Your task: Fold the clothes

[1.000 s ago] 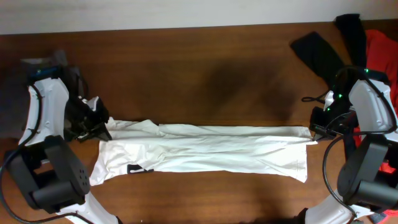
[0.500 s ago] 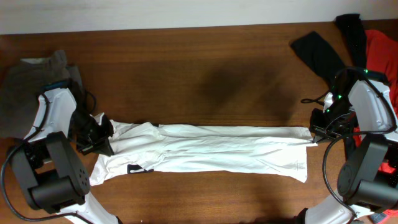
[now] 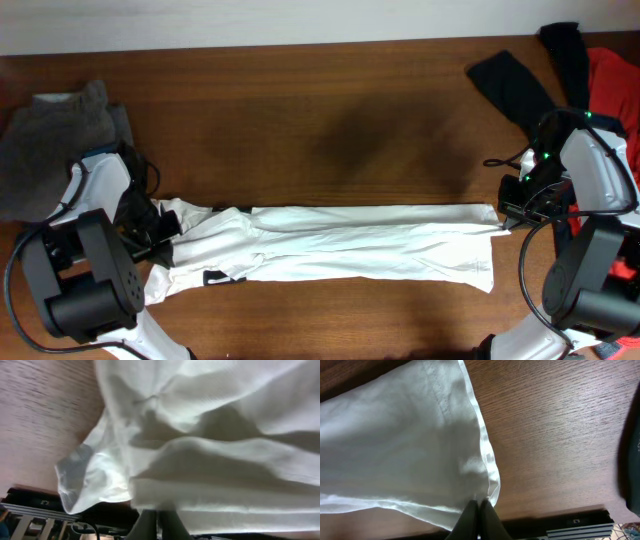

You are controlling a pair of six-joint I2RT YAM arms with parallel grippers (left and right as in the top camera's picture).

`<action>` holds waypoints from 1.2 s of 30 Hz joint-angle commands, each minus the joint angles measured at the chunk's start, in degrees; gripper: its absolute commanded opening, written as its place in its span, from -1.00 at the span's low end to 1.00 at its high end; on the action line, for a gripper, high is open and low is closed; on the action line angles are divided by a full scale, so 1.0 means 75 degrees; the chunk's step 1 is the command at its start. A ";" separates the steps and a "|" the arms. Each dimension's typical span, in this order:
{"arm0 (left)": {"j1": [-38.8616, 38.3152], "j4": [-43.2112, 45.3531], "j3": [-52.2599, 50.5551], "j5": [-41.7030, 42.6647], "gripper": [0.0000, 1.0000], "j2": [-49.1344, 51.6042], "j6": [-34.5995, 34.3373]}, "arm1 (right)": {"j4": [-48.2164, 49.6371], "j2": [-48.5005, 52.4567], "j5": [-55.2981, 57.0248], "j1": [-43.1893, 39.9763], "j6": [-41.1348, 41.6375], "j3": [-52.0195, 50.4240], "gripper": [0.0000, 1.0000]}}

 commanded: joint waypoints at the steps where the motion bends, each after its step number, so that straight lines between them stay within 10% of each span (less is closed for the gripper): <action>1: -0.0009 0.0020 -0.0041 -0.0312 -0.69 -0.0189 -0.0221 | -0.0032 -0.0201 0.0152 0.0035 -0.0087 -0.0082 -0.91; 16: -0.0009 0.0076 -0.0041 -0.0160 -0.45 -0.0189 -0.0219 | -0.0201 -0.0201 0.0187 0.0020 -0.0085 -0.0082 -0.64; 29: -0.0778 0.0641 0.0603 0.0323 -0.46 -0.0956 -0.0131 | 0.0157 -0.0160 -0.0370 0.0017 -0.0574 -0.0306 0.45; 36: -0.1358 0.1148 0.0600 0.0460 -0.36 -0.1046 -0.0134 | 0.1174 -0.0157 -0.0737 -0.0312 -0.0691 -0.1297 0.59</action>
